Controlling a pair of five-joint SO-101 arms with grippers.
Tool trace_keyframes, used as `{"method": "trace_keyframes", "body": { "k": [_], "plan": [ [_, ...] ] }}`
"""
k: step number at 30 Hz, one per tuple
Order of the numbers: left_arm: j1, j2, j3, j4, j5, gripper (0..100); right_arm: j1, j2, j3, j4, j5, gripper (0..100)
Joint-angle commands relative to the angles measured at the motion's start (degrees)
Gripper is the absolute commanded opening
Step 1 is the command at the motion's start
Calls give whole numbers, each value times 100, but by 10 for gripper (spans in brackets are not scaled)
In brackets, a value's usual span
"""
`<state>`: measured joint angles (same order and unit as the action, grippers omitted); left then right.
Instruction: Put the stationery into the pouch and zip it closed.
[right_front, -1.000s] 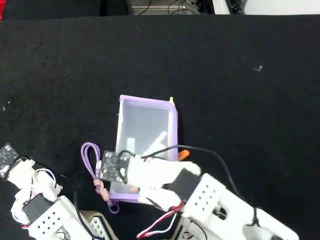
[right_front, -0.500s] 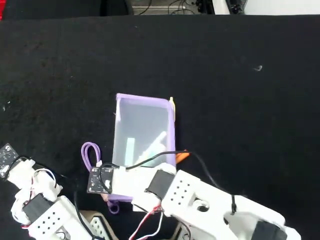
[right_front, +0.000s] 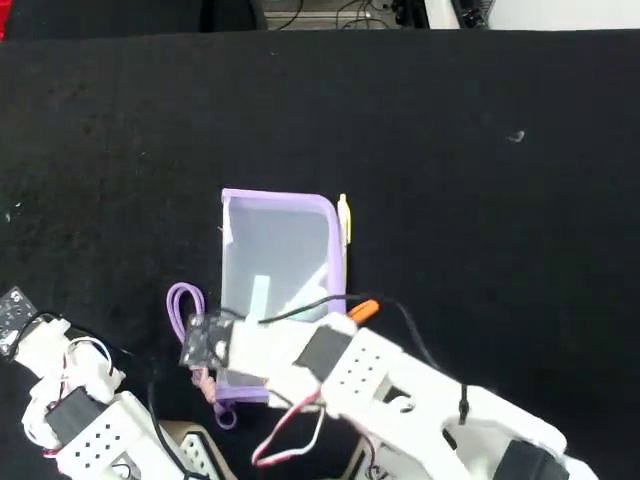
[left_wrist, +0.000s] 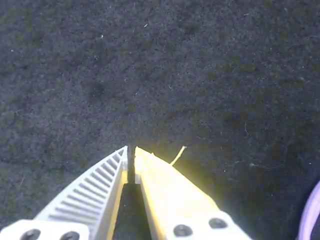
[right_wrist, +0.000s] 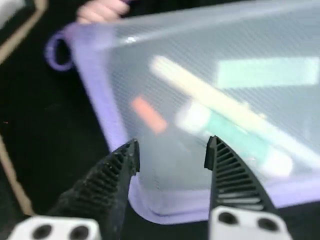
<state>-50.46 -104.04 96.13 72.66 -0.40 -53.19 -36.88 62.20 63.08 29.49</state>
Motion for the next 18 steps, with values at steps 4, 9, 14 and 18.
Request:
{"method": "trace_keyframes", "body": {
  "k": [4,9,14,18],
  "plan": [
    [-75,-26,127,26,-9,30,738,110,-215,-18,299,214],
    [-75,-26,127,26,-9,30,747,110,-215,62,299,212],
    [-75,-26,127,26,-9,30,774,75,-382,79,343,212],
    [-75,-26,127,26,-9,30,774,66,-549,70,343,212]
  ]
}}
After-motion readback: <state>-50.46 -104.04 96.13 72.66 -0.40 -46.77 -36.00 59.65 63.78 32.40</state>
